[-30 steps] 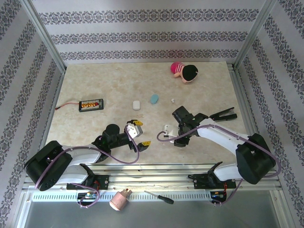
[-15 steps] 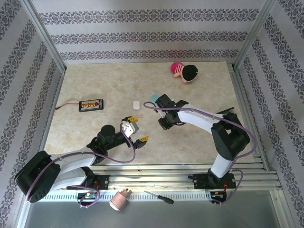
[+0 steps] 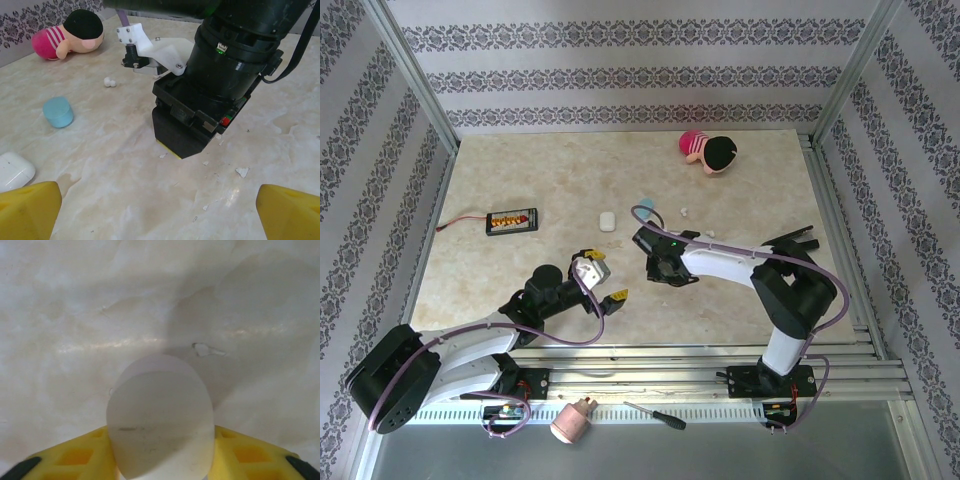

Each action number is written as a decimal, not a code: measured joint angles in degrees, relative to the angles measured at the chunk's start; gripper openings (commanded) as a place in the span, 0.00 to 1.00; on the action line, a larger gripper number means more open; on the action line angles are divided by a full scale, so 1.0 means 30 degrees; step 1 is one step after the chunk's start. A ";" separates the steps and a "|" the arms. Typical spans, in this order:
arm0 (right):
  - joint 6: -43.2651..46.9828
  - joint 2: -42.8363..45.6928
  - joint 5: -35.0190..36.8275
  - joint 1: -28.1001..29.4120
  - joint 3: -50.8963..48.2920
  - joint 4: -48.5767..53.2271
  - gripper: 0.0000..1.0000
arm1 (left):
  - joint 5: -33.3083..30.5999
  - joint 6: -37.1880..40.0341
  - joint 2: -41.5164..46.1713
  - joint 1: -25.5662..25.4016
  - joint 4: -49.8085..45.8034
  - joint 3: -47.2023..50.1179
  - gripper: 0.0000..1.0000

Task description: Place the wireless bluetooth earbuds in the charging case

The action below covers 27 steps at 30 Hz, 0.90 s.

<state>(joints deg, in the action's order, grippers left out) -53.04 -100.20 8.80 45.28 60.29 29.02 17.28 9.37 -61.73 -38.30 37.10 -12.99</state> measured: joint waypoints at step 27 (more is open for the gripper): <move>-0.0058 0.2353 -0.5741 -0.1188 -0.2484 -0.6200 0.69 | -0.3679 -0.4029 -0.1661 0.0000 -0.0525 -0.0962 1.00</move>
<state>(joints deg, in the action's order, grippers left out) -53.21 -93.14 -8.43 41.71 52.84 10.41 6.24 -2.72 -66.72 -38.30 35.53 -15.88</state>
